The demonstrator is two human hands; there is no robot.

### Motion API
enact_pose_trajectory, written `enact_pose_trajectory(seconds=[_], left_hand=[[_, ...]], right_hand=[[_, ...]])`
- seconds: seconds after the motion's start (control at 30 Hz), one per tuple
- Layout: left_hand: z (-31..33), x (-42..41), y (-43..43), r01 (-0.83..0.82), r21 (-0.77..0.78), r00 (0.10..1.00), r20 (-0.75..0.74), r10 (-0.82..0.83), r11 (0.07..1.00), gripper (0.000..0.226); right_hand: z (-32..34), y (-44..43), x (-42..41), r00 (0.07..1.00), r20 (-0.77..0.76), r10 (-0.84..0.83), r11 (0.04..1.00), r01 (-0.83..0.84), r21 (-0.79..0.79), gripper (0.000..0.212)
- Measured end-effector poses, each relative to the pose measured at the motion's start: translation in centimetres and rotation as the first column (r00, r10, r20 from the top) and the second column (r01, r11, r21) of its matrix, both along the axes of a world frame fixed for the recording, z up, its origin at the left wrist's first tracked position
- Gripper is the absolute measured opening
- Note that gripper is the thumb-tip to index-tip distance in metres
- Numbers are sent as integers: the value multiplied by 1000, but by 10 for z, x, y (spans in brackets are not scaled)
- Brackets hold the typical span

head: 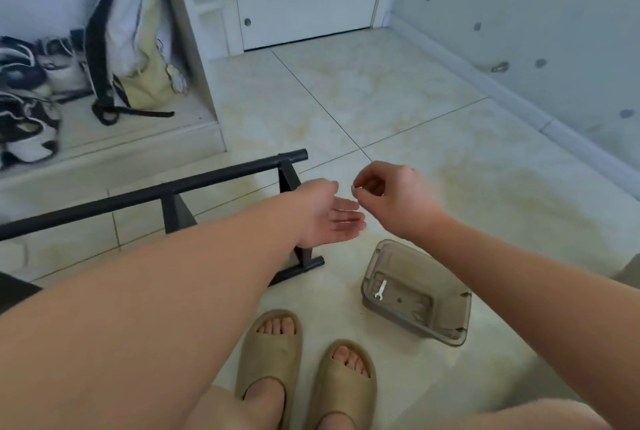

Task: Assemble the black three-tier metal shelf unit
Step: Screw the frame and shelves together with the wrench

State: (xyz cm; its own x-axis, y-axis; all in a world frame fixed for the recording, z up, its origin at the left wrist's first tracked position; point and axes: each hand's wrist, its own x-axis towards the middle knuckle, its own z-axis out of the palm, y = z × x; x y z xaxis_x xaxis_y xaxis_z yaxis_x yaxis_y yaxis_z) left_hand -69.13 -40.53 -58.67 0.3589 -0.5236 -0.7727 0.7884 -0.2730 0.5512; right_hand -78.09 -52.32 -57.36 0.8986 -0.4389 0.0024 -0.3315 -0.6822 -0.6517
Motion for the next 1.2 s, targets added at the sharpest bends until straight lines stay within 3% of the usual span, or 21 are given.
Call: enact_pose_trajectory(seconds=[0.1, 0.23, 0.3, 0.37, 0.4, 0.47, 0.57, 0.67, 0.7, 0.77, 1.03, 1.1, 1.2], left_hand=[[7, 7, 21, -128, -48, 991, -54, 125, 991, 48], [-1, 22, 45, -167, 76, 986, 36, 165, 983, 39], [-7, 30, 54, -168, 125, 984, 76, 159, 978, 30], [-15, 40, 58, -133, 238, 969, 235, 76, 962, 19], [-21, 45, 59, -94, 339, 926, 375, -43, 936, 15], [-34, 54, 61, 15, 562, 706, 580, -407, 827, 17], [-50, 56, 67, 137, 760, 404, 543, -736, 636, 24], [-48, 54, 65, 189, 865, 141, 445, -884, 465, 36], [-45, 53, 64, 202, 873, 108, 430, -896, 444, 38], [-40, 54, 63, 246, 875, 102, 404, -909, 417, 40], [0, 9, 81, 396, 906, 10, 161, -987, 152, 31], [-6, -10, 93, 426, 891, 50, 149, -988, 156, 26], [-26, -44, 121, 387, 876, 157, 244, -957, 287, 27]], right_hand=[[3, 25, 17, 999, -3, 54, 999, -54, 3, 13], [-18, 37, 28, 999, -6, -39, 997, 39, 67, 13], [-33, 35, 29, 993, -115, -12, 1000, 14, 17, 19], [-45, 29, 31, 962, -263, 68, 994, -89, -68, 31], [-49, 26, 32, 941, -321, 108, 985, -144, -91, 39], [-55, 23, 37, 904, -389, 176, 970, -227, -89, 49], [-63, 22, 47, 876, -432, 216, 955, -282, -93, 53], [-67, 20, 56, 877, -441, 191, 961, -258, -98, 45], [-67, 19, 58, 884, -433, 177, 968, -235, -84, 42], [-67, 18, 55, 893, -416, 170, 975, -213, -58, 36], [-59, 59, -7, 826, -529, 195, 975, -220, 17, 33], [-58, 77, -34, 837, -521, 166, 986, -146, 80, 32], [-54, 107, -71, 823, -546, 158, 987, -119, 107, 34]])
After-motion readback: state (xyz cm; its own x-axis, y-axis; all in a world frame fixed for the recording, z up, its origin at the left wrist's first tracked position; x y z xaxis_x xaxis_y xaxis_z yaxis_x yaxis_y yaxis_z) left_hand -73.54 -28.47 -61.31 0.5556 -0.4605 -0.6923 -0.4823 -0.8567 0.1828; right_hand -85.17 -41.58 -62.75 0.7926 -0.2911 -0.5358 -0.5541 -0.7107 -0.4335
